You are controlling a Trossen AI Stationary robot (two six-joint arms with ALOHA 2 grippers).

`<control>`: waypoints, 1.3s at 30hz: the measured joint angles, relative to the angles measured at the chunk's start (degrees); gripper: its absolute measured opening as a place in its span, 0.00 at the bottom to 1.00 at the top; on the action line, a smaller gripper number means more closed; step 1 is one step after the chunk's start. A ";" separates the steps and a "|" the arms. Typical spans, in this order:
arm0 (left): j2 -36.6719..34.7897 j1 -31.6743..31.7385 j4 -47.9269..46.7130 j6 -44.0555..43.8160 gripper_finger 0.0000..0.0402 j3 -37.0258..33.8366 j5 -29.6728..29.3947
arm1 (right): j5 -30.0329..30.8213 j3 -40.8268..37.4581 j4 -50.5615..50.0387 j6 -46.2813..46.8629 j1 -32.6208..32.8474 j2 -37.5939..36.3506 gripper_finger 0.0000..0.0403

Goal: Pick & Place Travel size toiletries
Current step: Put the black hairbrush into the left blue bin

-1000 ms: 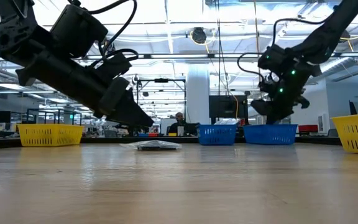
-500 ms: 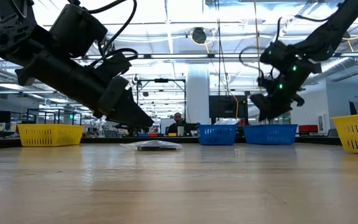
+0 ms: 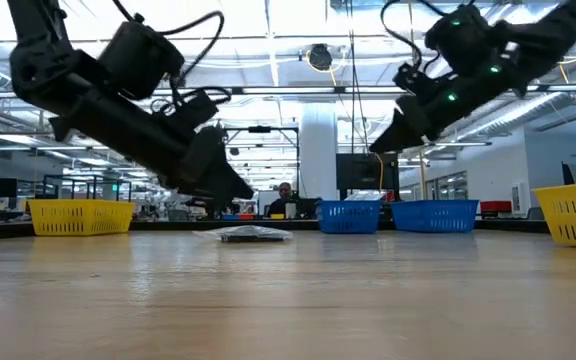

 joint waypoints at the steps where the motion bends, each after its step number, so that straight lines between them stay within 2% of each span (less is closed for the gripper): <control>1: 0.00 0.88 -0.69 0.19 0.75 0.02 2.54 | -0.15 -1.63 2.92 -0.42 2.09 0.54 0.38; 5: -1.66 4.65 -9.35 0.32 0.75 2.13 12.18 | -1.25 -7.75 17.73 -1.74 8.89 4.57 0.37; 7: -3.54 6.43 -17.39 1.25 0.75 4.56 15.69 | -5.92 -10.37 24.53 -1.98 10.84 7.08 0.37; 12: -8.09 9.70 -40.38 6.58 0.70 11.06 17.38 | -22.09 -13.19 40.88 2.32 13.36 14.83 0.38; 13: -8.56 10.37 -43.71 7.55 0.68 12.14 17.49 | -23.66 -13.22 43.09 3.13 13.59 16.44 0.38; 16: -8.76 12.41 -49.12 10.16 0.58 12.92 17.43 | -23.01 -12.47 47.60 5.17 14.41 21.19 0.38; 21: -8.14 15.01 -50.95 13.94 0.40 12.80 17.58 | -17.41 -9.74 47.88 6.10 14.43 27.56 0.38; 27: -8.13 17.11 -50.22 17.35 0.22 12.74 17.45 | -17.26 -6.74 47.93 5.89 14.43 33.74 0.41; 32: -6.83 17.89 -47.88 21.85 0.11 12.72 17.63 | -16.17 -4.44 47.88 5.29 14.36 37.85 0.46; 39: 0.11 17.59 -36.27 22.62 0.01 12.77 22.05 | -12.72 -3.95 44.17 2.50 14.36 38.59 0.55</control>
